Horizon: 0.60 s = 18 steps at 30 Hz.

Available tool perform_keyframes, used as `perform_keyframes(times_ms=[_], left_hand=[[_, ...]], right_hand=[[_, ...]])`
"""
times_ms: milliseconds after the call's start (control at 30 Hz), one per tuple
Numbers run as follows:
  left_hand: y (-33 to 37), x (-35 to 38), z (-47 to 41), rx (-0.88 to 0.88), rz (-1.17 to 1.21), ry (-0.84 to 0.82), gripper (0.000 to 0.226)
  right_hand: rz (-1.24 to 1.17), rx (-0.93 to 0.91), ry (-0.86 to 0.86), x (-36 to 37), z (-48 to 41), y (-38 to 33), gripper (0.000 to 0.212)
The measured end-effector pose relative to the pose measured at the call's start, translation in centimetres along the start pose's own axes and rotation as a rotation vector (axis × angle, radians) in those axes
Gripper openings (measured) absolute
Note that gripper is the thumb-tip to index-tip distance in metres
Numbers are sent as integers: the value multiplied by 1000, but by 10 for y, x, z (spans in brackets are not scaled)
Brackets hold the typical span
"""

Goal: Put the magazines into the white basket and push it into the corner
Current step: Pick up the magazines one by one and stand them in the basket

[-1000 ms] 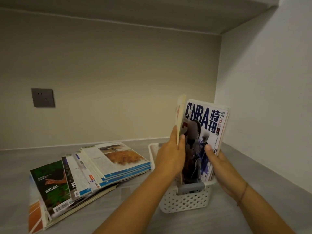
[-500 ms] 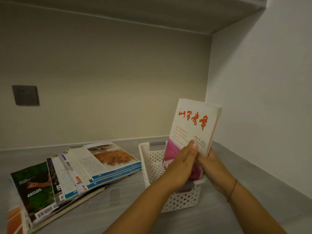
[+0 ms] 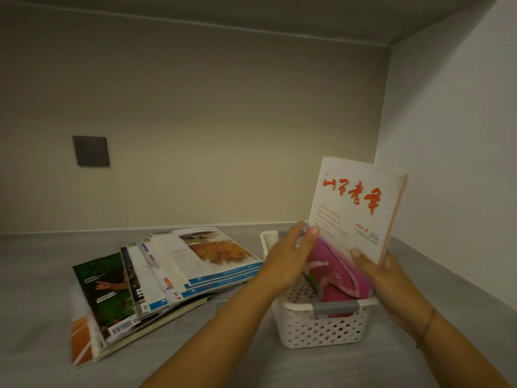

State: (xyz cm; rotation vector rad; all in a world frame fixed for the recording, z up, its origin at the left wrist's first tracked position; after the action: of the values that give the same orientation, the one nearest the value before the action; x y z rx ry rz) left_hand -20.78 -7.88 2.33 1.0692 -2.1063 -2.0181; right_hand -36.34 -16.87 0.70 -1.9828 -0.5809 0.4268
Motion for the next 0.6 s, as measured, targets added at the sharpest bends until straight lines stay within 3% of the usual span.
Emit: perform_keyframes(times_ms=[67,167,267,400,500,600], left_hand=[[-28,-48,-10,-59,-87,317,54],[-86,-117,-23,-384,-449,627,49],[-131,-156,-29,-705,-701,578,87],[-158,-171,-37,-848,-679,464,124],[-161,-180,-39,-859,-638,438,124],[-165,-195,-35,-766,-454,446,103]], right_hand=[[-5,8,23,-2,0,2,48],[-8,25,38,-2,-1,4,56],[-2,34,45,-1,-2,6,61],[9,48,39,-1,-2,8,63],[-10,41,31,-2,-2,8,60],[-29,40,38,-3,-2,9,58]])
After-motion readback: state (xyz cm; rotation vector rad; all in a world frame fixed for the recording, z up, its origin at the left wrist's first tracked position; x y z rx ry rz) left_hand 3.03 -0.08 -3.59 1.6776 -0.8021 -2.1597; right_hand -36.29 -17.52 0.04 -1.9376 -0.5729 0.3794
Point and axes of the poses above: each hand's wrist, its own z-axis away from the middle knuckle, its own x-axis out of the palm, y = z × x, the point moved 1 cm from there along -z, towards the middle knuckle, and after that the axes turned 7 degrees about -x, right-handed, at the moved point
